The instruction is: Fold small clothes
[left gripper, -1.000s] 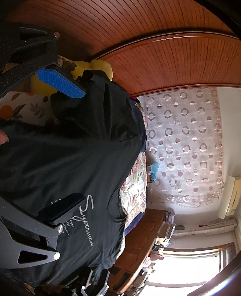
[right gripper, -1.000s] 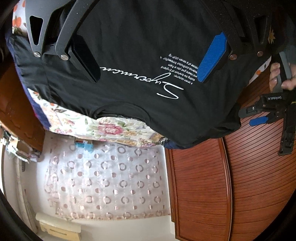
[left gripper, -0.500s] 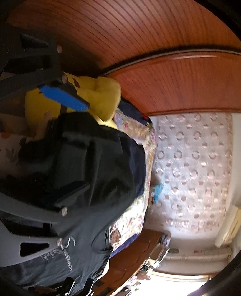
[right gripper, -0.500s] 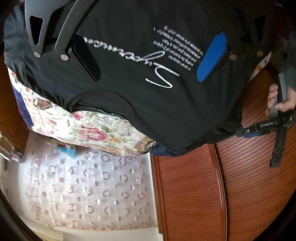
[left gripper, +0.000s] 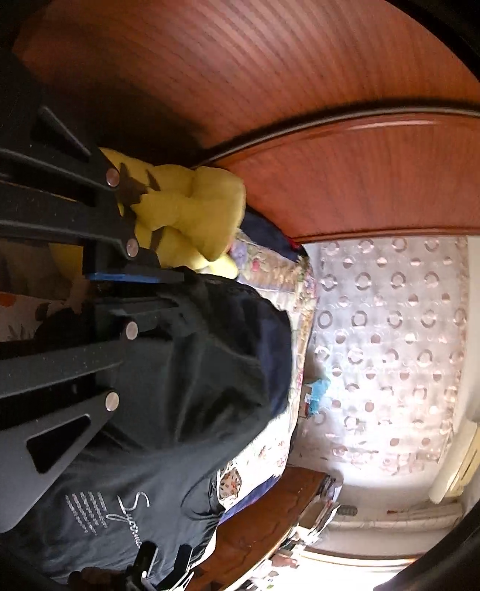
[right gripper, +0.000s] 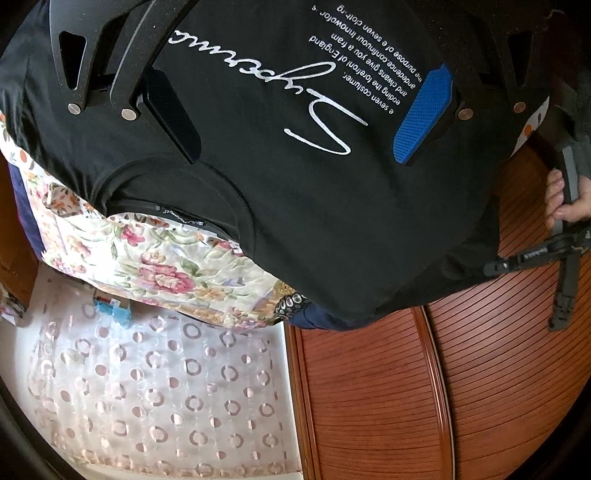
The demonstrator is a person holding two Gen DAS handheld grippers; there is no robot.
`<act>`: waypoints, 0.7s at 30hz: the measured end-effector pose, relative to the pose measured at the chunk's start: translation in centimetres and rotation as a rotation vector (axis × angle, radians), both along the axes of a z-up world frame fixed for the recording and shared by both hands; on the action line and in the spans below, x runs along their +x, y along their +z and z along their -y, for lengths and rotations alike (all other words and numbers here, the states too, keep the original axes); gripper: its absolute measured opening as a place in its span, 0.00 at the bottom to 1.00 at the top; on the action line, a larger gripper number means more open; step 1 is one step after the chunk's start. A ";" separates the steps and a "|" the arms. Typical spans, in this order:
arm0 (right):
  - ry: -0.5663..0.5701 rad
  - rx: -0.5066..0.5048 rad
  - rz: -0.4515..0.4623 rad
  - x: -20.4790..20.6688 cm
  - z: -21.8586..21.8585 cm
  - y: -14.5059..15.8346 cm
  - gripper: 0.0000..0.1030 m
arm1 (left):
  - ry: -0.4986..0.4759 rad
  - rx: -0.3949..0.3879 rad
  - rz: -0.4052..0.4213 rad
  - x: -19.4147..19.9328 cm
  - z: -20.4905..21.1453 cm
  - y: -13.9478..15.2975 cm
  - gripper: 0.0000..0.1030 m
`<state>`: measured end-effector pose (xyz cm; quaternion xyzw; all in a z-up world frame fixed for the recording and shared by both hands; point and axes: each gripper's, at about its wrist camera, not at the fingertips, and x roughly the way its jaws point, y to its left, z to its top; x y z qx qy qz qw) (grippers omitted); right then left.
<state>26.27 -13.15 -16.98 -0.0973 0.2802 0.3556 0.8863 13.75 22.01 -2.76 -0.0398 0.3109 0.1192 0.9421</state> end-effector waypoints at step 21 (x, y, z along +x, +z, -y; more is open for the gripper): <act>-0.103 0.074 0.014 -1.1 2.5 0.0 1.00 | -0.295 -0.018 0.089 6.6 9.0 7.8 0.06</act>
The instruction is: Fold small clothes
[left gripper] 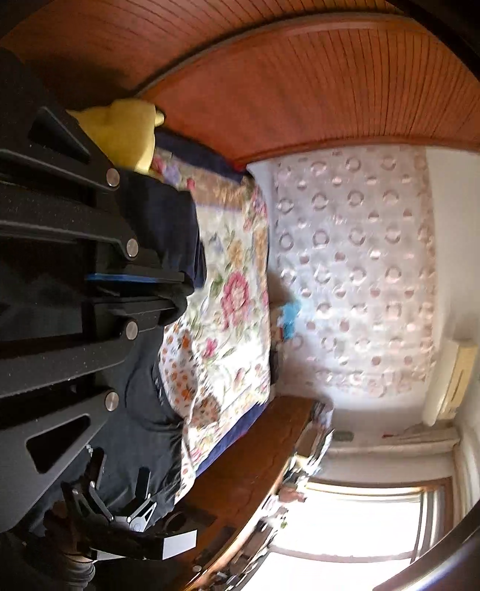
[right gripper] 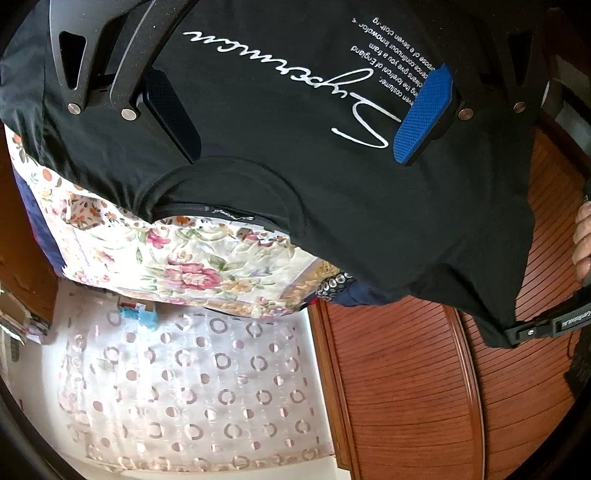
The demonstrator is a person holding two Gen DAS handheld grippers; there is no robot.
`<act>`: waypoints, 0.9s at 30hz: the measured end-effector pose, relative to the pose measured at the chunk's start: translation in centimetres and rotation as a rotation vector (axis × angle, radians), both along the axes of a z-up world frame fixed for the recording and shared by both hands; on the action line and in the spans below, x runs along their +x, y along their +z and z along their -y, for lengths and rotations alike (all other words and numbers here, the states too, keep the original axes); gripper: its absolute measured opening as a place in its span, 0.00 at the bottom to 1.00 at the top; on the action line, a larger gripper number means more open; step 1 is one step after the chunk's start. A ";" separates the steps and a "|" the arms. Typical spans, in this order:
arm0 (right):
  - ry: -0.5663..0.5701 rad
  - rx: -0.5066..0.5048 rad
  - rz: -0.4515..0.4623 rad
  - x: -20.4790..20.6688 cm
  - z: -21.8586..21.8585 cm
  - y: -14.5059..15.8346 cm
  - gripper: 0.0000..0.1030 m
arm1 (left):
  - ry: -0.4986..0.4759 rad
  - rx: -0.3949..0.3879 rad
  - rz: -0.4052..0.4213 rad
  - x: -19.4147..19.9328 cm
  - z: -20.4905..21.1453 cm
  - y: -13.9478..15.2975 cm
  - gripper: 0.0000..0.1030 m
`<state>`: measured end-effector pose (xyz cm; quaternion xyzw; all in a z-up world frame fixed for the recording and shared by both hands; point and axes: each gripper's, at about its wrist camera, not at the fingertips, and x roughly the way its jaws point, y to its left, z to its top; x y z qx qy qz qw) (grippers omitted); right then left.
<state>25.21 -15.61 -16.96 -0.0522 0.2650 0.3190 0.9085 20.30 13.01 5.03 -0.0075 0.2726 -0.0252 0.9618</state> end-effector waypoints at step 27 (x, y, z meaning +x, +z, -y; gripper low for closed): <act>0.004 -0.016 -0.033 1.3 -0.9 -0.1 1.00 | -0.094 -0.009 -0.251 -1.7 3.4 -5.9 0.73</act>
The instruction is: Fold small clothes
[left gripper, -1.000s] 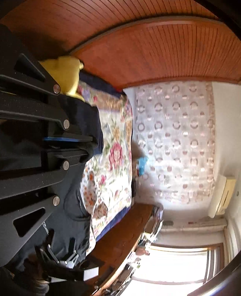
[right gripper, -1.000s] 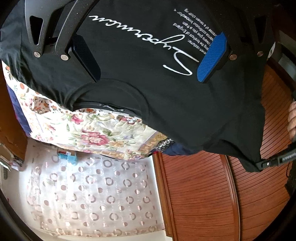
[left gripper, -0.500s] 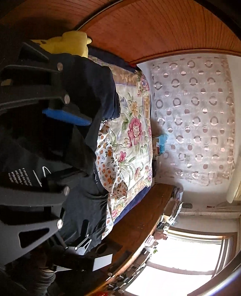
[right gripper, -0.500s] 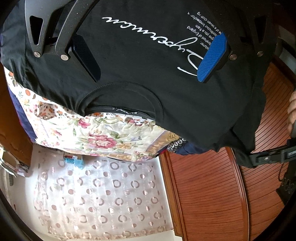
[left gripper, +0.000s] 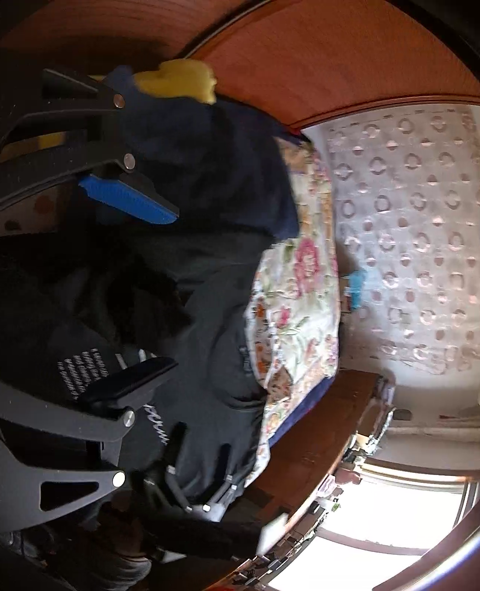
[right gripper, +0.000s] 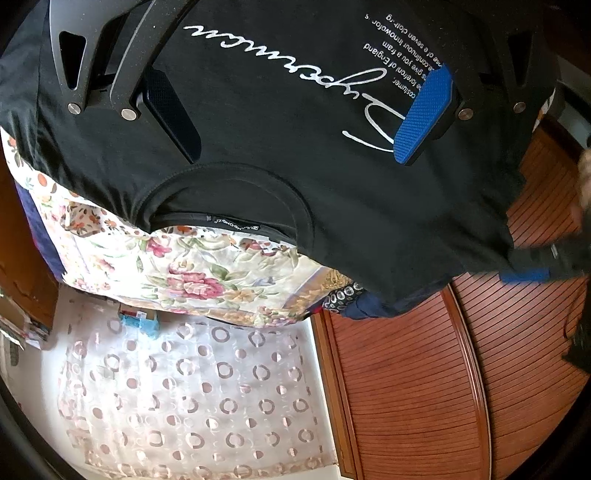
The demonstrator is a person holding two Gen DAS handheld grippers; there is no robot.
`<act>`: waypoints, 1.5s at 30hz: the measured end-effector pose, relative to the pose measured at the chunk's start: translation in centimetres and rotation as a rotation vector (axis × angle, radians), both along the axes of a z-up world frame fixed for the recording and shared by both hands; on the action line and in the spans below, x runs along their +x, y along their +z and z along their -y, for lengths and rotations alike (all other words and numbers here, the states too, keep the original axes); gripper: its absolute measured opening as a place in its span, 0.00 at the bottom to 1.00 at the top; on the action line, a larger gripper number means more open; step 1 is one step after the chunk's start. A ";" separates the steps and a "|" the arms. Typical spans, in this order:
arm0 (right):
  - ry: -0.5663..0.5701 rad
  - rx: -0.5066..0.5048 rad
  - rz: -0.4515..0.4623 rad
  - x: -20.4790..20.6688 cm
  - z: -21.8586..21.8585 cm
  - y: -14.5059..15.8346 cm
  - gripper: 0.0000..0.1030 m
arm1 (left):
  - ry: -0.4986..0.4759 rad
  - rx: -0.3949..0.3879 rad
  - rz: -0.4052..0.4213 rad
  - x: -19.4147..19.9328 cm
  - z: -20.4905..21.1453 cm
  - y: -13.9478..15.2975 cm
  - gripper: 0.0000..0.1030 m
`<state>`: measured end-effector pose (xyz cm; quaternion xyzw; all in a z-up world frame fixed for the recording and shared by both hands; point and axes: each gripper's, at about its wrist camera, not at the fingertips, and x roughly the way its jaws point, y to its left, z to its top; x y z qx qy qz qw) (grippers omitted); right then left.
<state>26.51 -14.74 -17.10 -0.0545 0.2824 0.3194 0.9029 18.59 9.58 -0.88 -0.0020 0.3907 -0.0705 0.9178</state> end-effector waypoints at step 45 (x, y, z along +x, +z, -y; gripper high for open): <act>0.106 -0.282 0.028 0.0 -1.4 -1.0 0.49 | 0.137 -0.031 0.069 -5.5 -5.4 -1.3 0.73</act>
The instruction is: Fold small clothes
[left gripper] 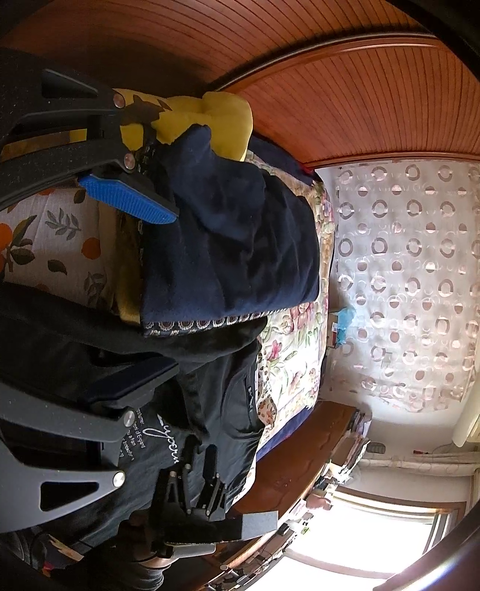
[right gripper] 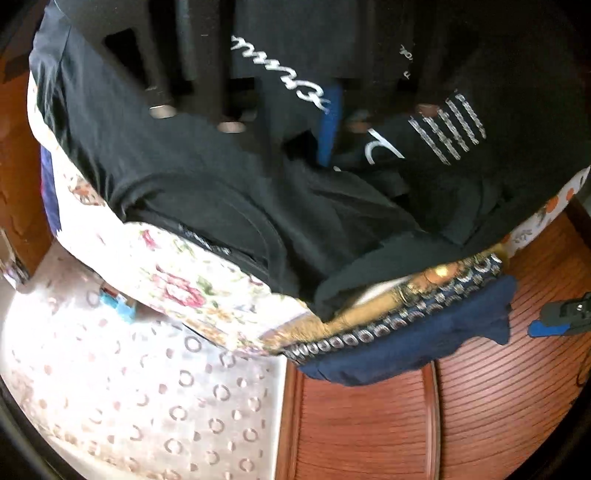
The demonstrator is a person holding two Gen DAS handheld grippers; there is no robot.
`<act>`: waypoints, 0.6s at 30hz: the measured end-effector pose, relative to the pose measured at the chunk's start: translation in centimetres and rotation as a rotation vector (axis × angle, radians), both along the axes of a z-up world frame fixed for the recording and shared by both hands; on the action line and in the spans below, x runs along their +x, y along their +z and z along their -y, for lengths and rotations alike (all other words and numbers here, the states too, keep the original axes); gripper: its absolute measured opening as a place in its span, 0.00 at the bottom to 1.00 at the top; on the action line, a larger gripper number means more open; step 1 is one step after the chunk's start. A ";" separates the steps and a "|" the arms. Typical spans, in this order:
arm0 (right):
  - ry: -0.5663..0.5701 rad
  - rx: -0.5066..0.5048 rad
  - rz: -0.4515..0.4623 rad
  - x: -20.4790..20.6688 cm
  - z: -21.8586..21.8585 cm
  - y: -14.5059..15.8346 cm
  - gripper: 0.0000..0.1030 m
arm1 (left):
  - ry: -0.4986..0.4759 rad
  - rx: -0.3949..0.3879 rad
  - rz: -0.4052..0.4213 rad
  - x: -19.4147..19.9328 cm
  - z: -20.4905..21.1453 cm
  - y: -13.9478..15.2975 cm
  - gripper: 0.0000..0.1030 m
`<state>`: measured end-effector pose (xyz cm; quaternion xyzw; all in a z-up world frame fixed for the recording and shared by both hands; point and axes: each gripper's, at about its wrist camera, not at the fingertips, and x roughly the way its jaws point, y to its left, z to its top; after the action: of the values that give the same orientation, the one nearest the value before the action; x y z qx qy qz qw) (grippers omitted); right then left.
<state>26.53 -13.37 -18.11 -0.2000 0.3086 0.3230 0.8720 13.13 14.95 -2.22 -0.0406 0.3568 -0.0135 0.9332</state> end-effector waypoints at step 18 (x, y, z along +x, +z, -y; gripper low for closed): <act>0.223 0.113 -0.120 -3.4 -7.7 1.0 0.51 | 0.018 -0.013 0.005 -0.9 -0.4 -0.3 0.73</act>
<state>23.10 -5.63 -17.13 -0.1639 0.3173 0.4461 0.8207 12.18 15.40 -2.49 -0.0497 0.3540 -0.0074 0.9339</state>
